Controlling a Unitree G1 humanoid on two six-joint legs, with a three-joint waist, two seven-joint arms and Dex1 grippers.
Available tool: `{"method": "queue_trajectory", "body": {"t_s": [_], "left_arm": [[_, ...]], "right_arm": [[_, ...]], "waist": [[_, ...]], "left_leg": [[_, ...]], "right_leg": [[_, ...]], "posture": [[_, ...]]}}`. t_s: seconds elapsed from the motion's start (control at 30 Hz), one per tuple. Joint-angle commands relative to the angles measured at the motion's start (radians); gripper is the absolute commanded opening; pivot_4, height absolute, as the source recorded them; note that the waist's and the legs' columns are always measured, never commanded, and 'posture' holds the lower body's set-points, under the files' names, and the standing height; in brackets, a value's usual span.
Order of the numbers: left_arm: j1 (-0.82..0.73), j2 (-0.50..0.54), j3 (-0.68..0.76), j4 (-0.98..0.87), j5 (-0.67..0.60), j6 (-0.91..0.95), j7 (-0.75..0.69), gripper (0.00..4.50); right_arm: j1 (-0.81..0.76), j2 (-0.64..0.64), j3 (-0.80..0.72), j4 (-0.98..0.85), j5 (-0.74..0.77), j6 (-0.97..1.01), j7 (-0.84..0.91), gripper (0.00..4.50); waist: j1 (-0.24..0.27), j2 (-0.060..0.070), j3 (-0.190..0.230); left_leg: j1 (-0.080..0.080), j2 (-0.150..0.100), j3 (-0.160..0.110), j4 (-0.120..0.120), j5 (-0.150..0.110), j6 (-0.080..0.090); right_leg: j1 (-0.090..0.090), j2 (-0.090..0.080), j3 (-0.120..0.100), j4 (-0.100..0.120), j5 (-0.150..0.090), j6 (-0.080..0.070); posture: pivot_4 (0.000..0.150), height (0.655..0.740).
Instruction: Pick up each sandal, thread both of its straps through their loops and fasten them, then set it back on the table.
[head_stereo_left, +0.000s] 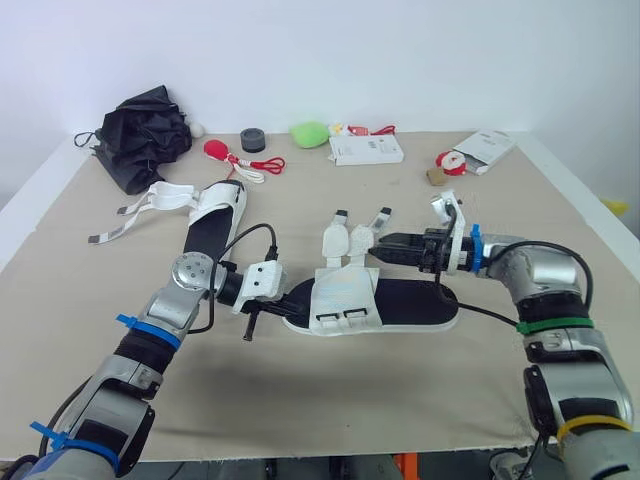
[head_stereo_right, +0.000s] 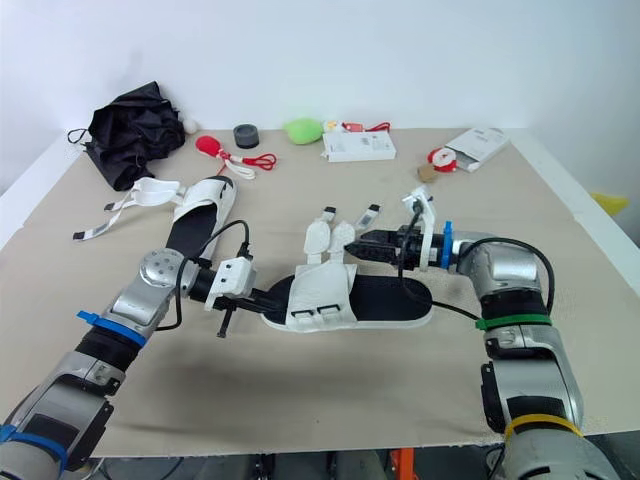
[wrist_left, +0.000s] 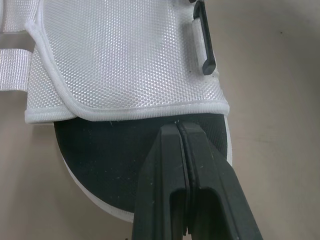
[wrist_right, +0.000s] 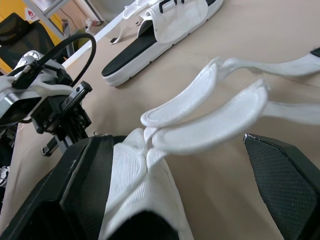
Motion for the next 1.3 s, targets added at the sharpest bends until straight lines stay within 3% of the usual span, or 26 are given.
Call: {"method": "queue_trajectory", "body": {"t_s": [0.03,0.57,1.1,1.3], "left_arm": [[0.043,0.008,-0.047,0.024,0.053,0.047,0.005,0.0],[0.072,0.025,-0.034,-0.023,0.038,0.086,0.017,0.0],[0.123,0.018,-0.02,-0.097,0.021,0.134,0.055,0.0],[0.142,0.015,-0.018,-0.117,0.022,0.143,0.068,0.0]], "right_arm": [[-0.059,0.026,-0.018,0.077,-0.018,-0.041,0.009,4.47],[-0.232,0.19,-0.169,0.477,-0.05,-0.257,-0.163,4.47],[-0.325,0.232,-0.258,0.632,-0.117,-0.391,-0.358,4.47],[-0.316,0.233,-0.263,0.624,-0.123,-0.394,-0.305,1.72]], "waist": [[0.0,0.0,0.0],[-0.005,0.0,0.0],[-0.004,0.0,0.0],[-0.005,0.001,0.0]], "left_leg": [[0.0,0.0,0.001,0.0,0.0,0.0],[0.001,0.0,0.002,-0.002,0.0,0.0],[0.001,0.0,0.003,-0.005,0.0,0.0],[0.001,-0.001,0.003,-0.007,0.0,0.0]], "right_leg": [[0.0,0.0,0.0,0.0,0.0,0.0],[-0.001,0.0,0.001,0.0,0.003,-0.004],[-0.001,-0.001,0.002,0.0,0.002,-0.005],[-0.002,-0.001,0.002,-0.001,0.002,-0.006]], "posture": [[0.15,0.74],[0.15,0.74],[0.15,0.74],[0.15,0.74]]}}
